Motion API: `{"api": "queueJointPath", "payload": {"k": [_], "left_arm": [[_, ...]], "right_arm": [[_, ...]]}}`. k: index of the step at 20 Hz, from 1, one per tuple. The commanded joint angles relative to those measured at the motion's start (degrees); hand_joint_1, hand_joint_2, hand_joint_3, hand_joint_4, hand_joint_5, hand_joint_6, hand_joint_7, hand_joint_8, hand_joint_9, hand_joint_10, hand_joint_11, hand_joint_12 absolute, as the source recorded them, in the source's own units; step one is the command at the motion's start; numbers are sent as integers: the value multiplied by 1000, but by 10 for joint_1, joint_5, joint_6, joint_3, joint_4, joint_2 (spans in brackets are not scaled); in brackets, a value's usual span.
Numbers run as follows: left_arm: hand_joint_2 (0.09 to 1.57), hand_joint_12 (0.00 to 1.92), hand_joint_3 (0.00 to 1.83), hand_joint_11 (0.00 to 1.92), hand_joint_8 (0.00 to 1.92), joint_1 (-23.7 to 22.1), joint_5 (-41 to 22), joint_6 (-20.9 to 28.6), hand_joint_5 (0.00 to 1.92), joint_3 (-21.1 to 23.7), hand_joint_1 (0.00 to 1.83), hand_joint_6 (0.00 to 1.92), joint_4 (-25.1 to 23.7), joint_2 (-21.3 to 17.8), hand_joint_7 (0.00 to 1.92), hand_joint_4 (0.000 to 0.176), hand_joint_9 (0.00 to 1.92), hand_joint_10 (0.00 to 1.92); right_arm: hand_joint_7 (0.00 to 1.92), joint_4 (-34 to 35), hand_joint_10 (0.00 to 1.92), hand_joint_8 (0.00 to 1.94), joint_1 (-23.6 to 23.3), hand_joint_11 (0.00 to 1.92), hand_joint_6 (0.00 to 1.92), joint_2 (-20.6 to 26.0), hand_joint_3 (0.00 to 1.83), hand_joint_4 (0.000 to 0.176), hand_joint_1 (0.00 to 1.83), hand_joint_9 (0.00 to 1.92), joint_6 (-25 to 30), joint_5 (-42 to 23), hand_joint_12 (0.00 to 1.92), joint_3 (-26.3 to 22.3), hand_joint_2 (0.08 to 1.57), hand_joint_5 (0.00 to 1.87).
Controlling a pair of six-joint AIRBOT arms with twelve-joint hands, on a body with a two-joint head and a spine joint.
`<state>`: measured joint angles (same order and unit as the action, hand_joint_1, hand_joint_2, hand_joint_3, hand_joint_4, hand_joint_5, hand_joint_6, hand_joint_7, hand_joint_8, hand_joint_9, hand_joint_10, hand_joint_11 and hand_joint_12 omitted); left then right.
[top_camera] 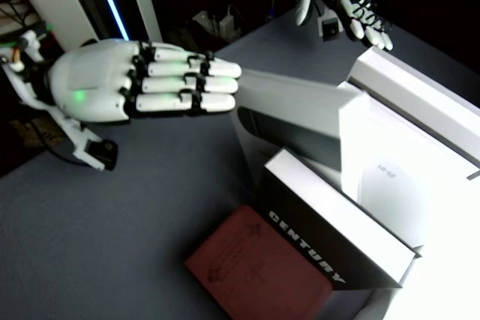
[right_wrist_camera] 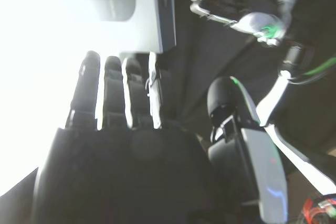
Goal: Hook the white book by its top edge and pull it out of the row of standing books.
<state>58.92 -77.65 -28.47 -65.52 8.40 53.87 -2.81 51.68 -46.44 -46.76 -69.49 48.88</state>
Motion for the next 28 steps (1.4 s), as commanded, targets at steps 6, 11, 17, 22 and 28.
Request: {"api": "queueJointPath", "payload": {"k": [6,11,17,22,28], "left_arm": [[1338,0,8,0,0,4,-79,2,0,2,50,0,17,-5,0,90,0,0],[1322,0,0,0,0,6,-79,1,0,2,0,0,22,-5,0,94,0,0],[1310,0,0,0,0,9,-82,1,0,2,0,0,25,-4,0,102,0,0],[1337,0,6,0,0,10,-83,1,0,2,0,0,25,-4,0,96,0,0],[1342,0,1,0,0,13,-95,1,0,4,71,0,30,-3,0,72,0,0]], "right_arm": [[122,-22,0,30,57,4,161,10,0,0,208,0,62,-64,2,-22,1359,447],[379,-24,159,24,125,0,60,10,3,0,211,263,112,-84,1412,-26,1370,501],[532,-6,833,46,130,0,168,21,4,0,320,197,117,-133,1689,-25,1385,500],[484,60,952,185,154,0,784,46,3,0,340,106,62,-226,1584,-35,1441,149],[56,172,178,11,178,0,210,52,36,0,178,0,6,-291,1316,-34,1562,0]]}}
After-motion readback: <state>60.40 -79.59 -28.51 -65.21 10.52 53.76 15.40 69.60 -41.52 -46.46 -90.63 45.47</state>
